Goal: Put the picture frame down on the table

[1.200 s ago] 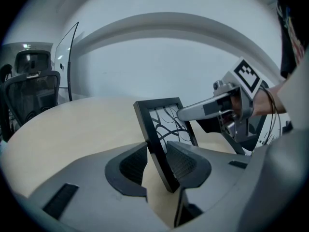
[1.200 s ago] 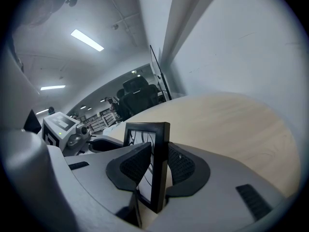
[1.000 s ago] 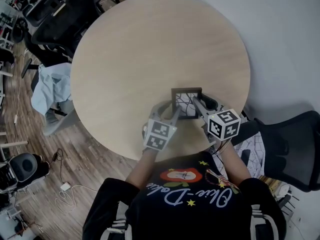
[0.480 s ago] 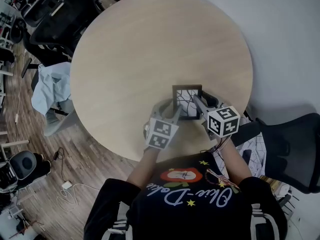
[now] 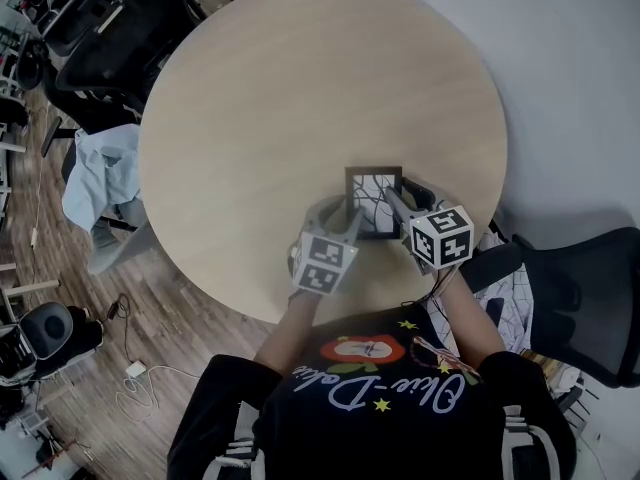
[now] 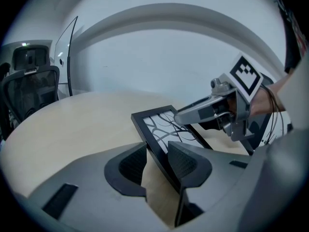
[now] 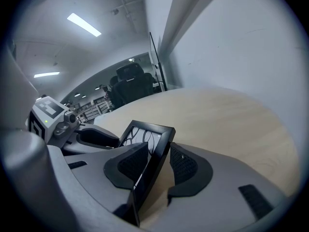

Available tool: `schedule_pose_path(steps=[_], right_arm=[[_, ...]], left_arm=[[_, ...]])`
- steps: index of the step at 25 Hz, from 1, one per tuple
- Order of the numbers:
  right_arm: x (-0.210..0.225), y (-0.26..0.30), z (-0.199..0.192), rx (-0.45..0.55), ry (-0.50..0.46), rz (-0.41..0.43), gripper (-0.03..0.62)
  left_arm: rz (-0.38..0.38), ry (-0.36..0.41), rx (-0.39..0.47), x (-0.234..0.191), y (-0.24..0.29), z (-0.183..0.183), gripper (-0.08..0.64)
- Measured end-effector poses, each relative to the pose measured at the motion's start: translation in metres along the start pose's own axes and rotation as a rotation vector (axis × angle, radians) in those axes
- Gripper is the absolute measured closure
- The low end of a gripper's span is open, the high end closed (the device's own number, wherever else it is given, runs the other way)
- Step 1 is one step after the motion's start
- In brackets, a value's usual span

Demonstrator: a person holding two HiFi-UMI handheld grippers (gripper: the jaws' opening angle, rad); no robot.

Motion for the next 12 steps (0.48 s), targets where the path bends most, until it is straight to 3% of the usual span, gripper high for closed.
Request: schedule_pose_path(steps=[12], right_arm=[[0.009,0.015,0.0,-0.039,-0.016,-0.031,0.465]], left_arm=[[0.003,-0.013,-0.014,-0.005,0.012,-0.001,0.428]])
Point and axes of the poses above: the fingertips, and each gripper's own axes: y forward along the fingers, x to its right, z out of its top, the point moved 9 cm from there along -y, backward along the fingers, and after that the axes turned 7 degrees about y, right-handed, at the moved point
